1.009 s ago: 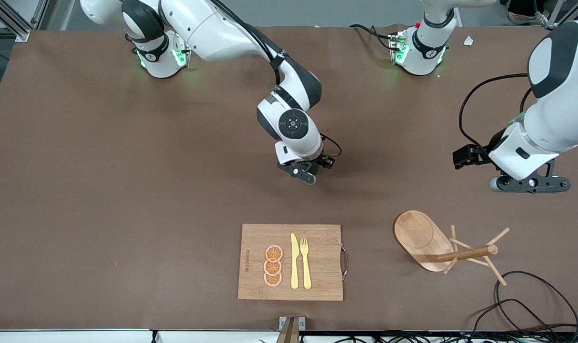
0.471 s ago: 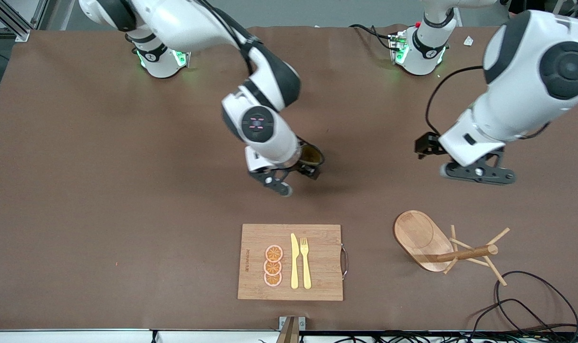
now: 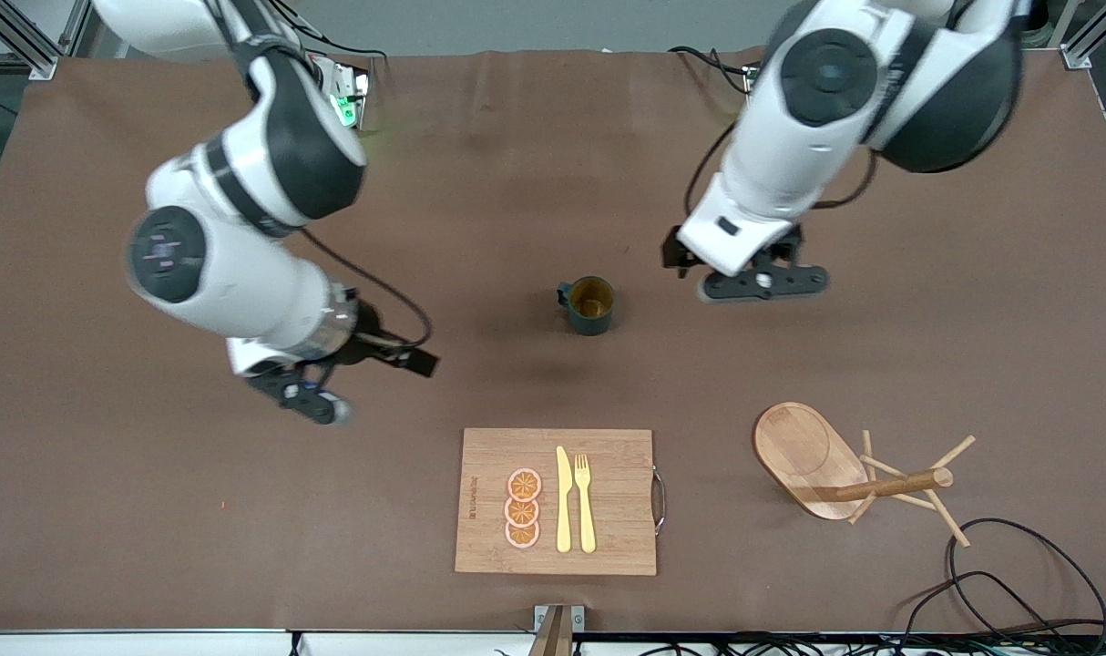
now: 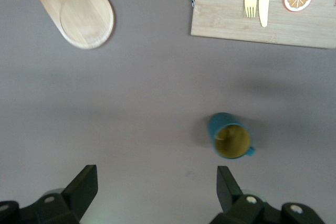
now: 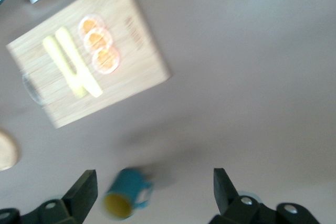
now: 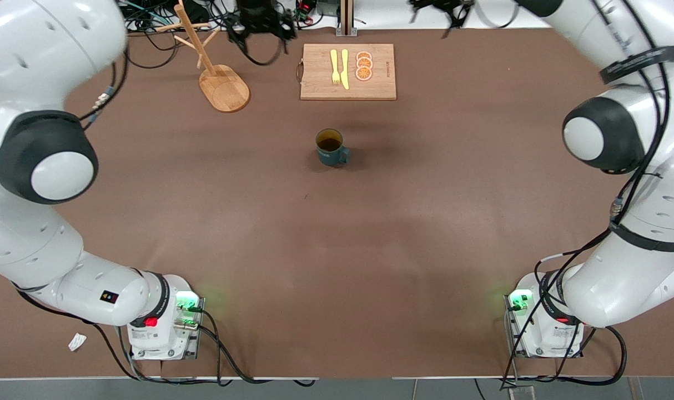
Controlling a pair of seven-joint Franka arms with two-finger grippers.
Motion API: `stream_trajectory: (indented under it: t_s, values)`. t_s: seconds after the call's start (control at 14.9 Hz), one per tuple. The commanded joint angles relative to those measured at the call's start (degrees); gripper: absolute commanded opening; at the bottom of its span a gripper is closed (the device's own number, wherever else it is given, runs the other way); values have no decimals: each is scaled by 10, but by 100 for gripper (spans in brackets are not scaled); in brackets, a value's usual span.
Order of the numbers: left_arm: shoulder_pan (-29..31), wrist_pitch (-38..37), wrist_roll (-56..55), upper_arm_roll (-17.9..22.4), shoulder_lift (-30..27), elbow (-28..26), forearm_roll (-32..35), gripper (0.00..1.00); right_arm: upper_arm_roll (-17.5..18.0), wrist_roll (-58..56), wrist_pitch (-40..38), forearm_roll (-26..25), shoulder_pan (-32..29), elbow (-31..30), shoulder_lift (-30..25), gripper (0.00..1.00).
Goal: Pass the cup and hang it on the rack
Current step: 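Lower the mug onto the table and open the right gripper, then withdraw the right gripper while the left gripper moves above the mug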
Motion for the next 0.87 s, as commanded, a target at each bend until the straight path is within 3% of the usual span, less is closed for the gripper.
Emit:
stream_trajectory:
  t_s: [0.0,0.34,0.54,0.81]
  values:
    - [-51,21,-140,2,32,6,34,100,12,-90,-3,-51,-37,-59,-56,100]
    - [-147,67,-383,2,86,8,111,100,12,-236,-3,-54,-129,-121,-122,100]
    - [-206,96,-532,3,132,9,190,100,12,-310,-3,-55,-172,-159,-162,100]
    - [-268,114,-733,5,197,12,307,100,12,-365,-3,-107,-192,-182,-193,100]
